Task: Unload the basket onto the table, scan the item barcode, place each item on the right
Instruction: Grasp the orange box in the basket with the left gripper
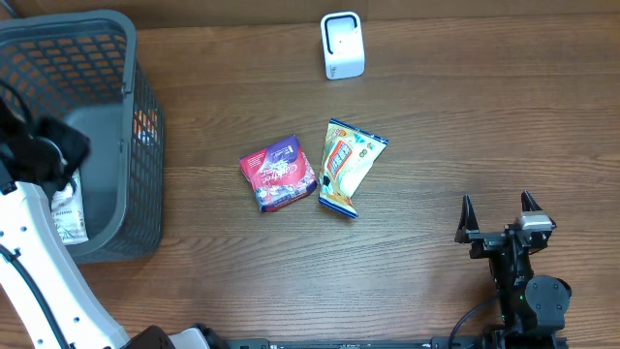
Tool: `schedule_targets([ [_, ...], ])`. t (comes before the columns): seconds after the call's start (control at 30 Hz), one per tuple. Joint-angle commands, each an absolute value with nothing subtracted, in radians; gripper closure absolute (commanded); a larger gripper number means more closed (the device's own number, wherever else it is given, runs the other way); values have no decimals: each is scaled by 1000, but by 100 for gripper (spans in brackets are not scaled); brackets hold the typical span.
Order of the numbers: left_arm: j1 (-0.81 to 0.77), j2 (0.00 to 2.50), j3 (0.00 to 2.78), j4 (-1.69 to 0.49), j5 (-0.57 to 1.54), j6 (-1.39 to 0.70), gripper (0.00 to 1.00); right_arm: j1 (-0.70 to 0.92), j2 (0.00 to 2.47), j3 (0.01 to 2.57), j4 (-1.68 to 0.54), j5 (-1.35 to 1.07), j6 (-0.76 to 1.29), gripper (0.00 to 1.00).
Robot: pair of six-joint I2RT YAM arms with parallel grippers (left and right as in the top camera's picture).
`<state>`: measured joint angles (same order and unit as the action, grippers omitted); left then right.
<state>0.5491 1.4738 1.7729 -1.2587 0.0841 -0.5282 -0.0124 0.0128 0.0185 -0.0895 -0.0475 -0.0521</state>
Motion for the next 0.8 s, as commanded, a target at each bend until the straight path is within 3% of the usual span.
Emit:
schedule_targets([
  [0.0,544,1479,1803,-1156,55,-538,50,-9,3,8,-82,-46,-50,0],
  [0.3,542,1619,1803,-902,56,-538,25,-9,3,8,-82,-46,-50,0],
  [0.5,537,1758,1803,-861,132,-525,24,-9,3,8,-82,-46,-50,0],
  [0.77,494,1921,1803,-815,141,-344,16,-9,3,8,-82,-46,-50,0],
])
